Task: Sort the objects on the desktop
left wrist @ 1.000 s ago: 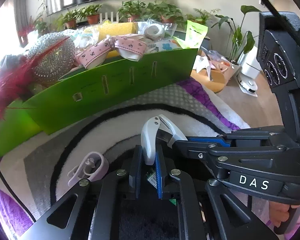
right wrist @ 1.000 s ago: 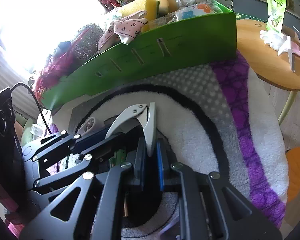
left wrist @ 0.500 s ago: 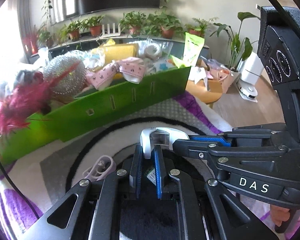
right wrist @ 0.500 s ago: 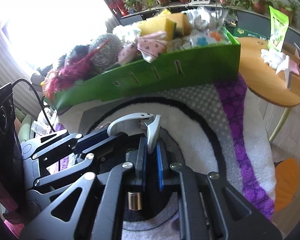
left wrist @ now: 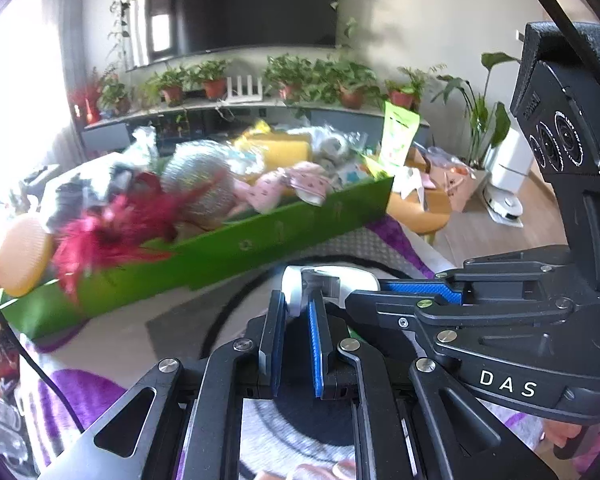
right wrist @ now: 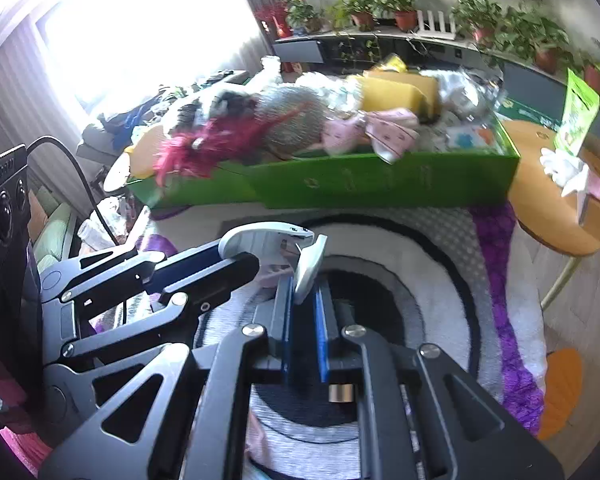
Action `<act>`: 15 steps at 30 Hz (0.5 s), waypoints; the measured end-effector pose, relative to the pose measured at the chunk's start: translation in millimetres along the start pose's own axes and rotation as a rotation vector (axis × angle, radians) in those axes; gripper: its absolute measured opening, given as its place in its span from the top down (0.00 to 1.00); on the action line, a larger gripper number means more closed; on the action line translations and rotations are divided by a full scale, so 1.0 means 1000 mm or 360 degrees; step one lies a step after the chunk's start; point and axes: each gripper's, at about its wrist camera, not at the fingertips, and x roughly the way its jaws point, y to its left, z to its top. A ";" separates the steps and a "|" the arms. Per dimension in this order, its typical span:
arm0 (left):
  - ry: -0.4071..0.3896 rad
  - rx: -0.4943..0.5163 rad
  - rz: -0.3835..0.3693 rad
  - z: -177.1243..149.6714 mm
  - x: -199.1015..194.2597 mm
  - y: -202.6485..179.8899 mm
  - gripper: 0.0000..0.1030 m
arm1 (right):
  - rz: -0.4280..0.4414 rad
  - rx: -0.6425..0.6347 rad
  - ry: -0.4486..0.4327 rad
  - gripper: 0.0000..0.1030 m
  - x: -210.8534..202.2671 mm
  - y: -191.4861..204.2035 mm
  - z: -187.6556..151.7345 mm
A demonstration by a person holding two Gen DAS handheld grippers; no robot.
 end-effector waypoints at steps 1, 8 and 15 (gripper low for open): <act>-0.0009 -0.0006 0.0008 0.000 -0.003 0.003 0.90 | 0.0005 -0.0013 -0.0004 0.88 -0.001 0.004 0.001; -0.0080 -0.0061 0.0085 -0.002 -0.031 0.029 0.90 | 0.0035 -0.0125 -0.0027 0.88 -0.005 0.039 0.012; -0.0127 -0.0133 0.0158 -0.006 -0.056 0.059 0.90 | 0.0077 -0.0241 -0.0038 0.88 -0.002 0.078 0.025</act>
